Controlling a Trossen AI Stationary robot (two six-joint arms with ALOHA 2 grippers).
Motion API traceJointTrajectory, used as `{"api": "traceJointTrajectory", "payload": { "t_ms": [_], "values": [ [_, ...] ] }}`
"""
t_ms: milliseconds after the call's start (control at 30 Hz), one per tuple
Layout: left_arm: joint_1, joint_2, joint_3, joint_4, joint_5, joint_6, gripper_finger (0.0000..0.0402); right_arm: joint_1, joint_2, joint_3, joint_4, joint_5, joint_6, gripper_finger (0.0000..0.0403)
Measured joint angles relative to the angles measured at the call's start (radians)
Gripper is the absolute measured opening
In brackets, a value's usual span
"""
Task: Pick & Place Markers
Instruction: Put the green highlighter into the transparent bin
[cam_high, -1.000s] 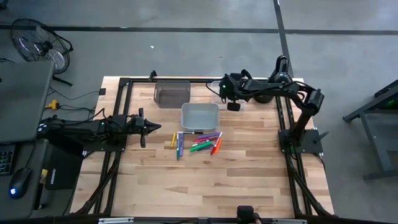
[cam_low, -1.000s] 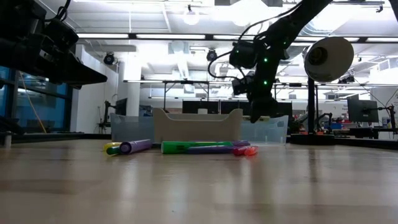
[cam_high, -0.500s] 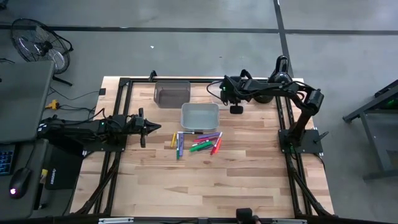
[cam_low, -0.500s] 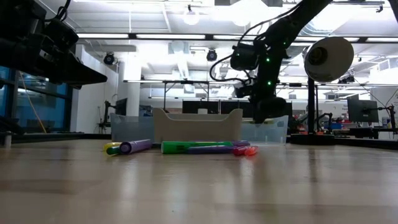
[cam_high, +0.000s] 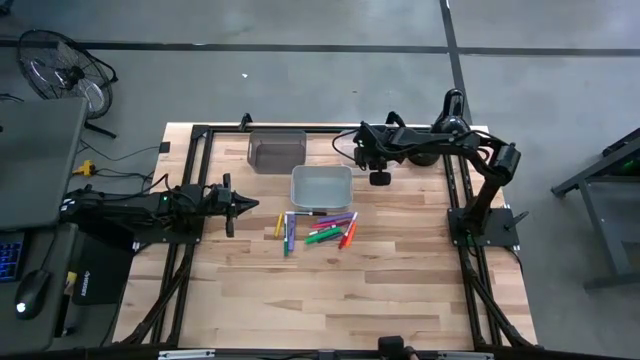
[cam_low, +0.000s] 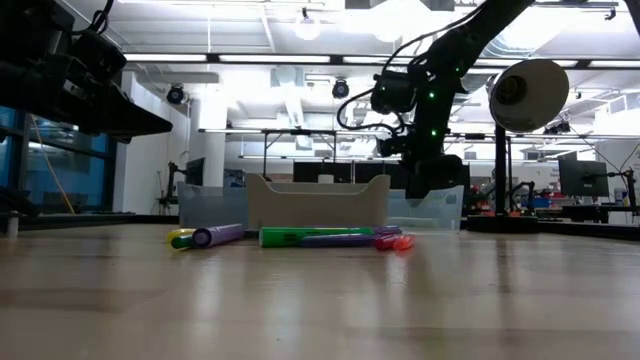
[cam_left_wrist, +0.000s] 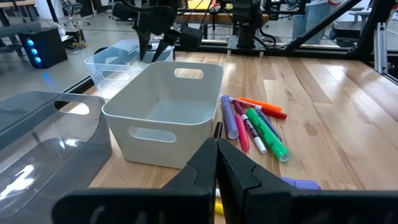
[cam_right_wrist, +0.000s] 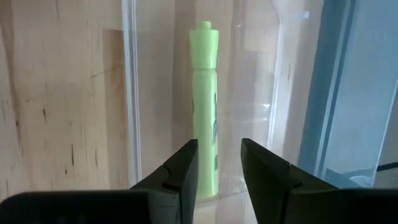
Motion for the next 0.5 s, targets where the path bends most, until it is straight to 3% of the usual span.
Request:
{"api": "traceJointTrajectory", "payload": {
  "t_ms": [500],
  "values": [
    [0.000,0.000,0.000,0.000,0.000,0.000,0.0001,0.001,-0.001,0.000,0.009,0.076,0.026,0.0119]
  ]
}}
